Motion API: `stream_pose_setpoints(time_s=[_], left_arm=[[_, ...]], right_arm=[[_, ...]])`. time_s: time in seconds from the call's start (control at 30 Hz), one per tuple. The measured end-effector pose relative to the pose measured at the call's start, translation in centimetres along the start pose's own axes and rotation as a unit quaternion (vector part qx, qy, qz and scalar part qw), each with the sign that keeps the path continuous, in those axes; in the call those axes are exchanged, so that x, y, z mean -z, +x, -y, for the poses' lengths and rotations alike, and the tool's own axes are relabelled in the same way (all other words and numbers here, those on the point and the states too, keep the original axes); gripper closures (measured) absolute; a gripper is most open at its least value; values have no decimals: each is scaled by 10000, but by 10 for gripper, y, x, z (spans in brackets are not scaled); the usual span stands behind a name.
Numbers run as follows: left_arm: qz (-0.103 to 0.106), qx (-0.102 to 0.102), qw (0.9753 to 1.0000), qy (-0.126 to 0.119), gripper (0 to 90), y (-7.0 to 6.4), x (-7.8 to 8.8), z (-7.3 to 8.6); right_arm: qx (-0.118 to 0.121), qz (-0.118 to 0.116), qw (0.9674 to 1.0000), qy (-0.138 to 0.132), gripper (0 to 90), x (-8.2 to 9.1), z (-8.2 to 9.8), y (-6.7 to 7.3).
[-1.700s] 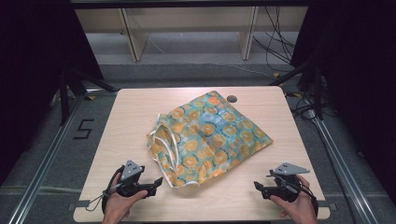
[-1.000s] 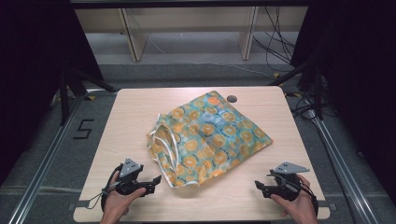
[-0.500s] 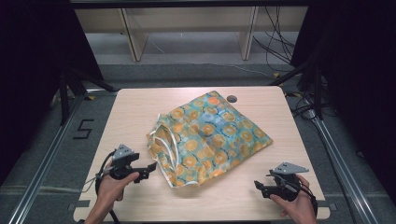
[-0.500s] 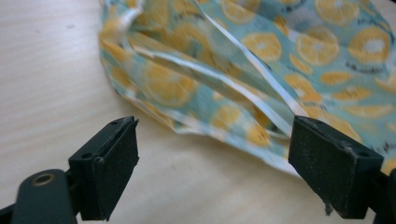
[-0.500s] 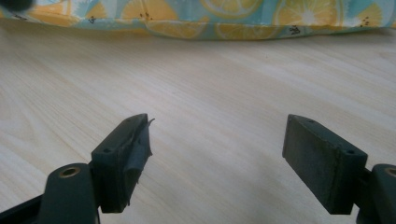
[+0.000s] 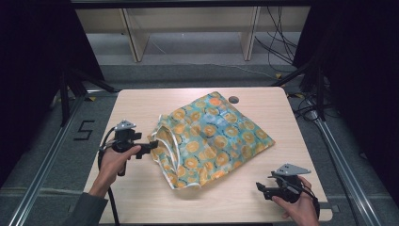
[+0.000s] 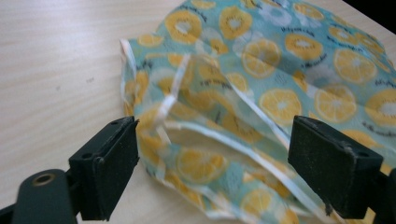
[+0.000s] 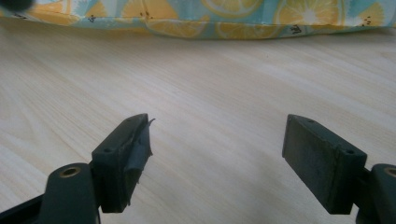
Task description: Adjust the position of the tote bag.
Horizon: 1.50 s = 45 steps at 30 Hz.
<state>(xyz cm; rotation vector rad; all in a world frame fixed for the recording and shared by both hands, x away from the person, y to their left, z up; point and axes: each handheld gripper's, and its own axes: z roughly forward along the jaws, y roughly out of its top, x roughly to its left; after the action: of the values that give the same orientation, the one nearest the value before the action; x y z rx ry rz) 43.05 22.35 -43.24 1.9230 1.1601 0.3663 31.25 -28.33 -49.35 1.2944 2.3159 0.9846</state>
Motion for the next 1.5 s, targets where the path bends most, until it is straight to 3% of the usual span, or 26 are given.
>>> stream_pose_setpoints(time_s=[0.03,0.13,0.2,0.23,0.3,0.47,0.5,0.53,0.57,0.6,0.73,0.83,0.9,0.93,1.0,1.07,1.1,1.13,1.17,1.27,1.33,1.43,1.5], left_arm=[[-28,63,10000,-66,153,2,-4,-6],[-181,103,9998,60,154,11,-17,-23],[-197,60,9995,243,154,16,-27,-33],[-225,-23,9992,332,154,17,-33,-37],[-284,-95,9989,364,154,18,-46,-45],[-195,111,9985,499,154,23,-72,-58],[-268,104,9982,520,154,23,-77,-60],[-349,68,9978,554,154,23,-81,-63],[-349,68,9978,554,153,23,-81,-63],[-428,76,9976,541,153,22,-92,-67],[-608,190,9963,583,153,29,-115,-72],[-425,326,9967,603,154,37,-127,-70],[-317,456,9956,758,170,41,-133,-66],[-361,359,9942,944,186,43,-136,-64],[-471,293,9934,1006,203,46,-140,-61],[-368,430,9929,1045,323,49,-141,-59],[-415,424,9934,979,387,50,-142,-57],[-362,393,9934,1016,480,50,-141,-57],[-312,360,9938,1005,569,50,-141,-57],[-302,166,9945,994,800,46,-138,-57],[-325,4,9951,938,859,43,-134,-58],[-289,-43,9963,805,878,39,-128,-53],[-201,-165,9950,968,880,36,-121,-51]], right_arm=[[-22,7,10000,-5,244,0,0,1],[-22,-8,10000,13,244,0,0,1],[86,-16,10000,19,244,-2,0,0],[-21,-70,10000,37,244,-1,0,1],[-141,-47,9998,101,244,-1,0,4],[108,-21,9999,3,244,-2,1,1],[103,-22,9999,-2,244,-2,1,1],[-115,-39,9999,65,244,-2,1,4],[19,-21,10000,88,244,-2,0,2],[18,-47,10000,86,244,-2,0,2],[102,-64,9999,75,244,-3,0,2],[172,-48,9998,62,244,-4,1,3],[128,-131,9998,56,244,-5,0,3],[108,-109,9999,69,244,-5,0,4],[151,-105,9998,61,244,-5,1,3],[56,-118,9998,123,244,-5,0,4],[54,-111,9998,124,244,-4,0,4],[211,-84,9997,42,244,-6,1,2],[93,-93,9999,37,245,-6,1,5],[148,-125,9997,120,245,-5,0,4],[127,-133,9998,109,248,-5,0,5],[201,-143,9997,51,250,-5,0,4],[173,-180,9997,45,251,-5,0,4]])
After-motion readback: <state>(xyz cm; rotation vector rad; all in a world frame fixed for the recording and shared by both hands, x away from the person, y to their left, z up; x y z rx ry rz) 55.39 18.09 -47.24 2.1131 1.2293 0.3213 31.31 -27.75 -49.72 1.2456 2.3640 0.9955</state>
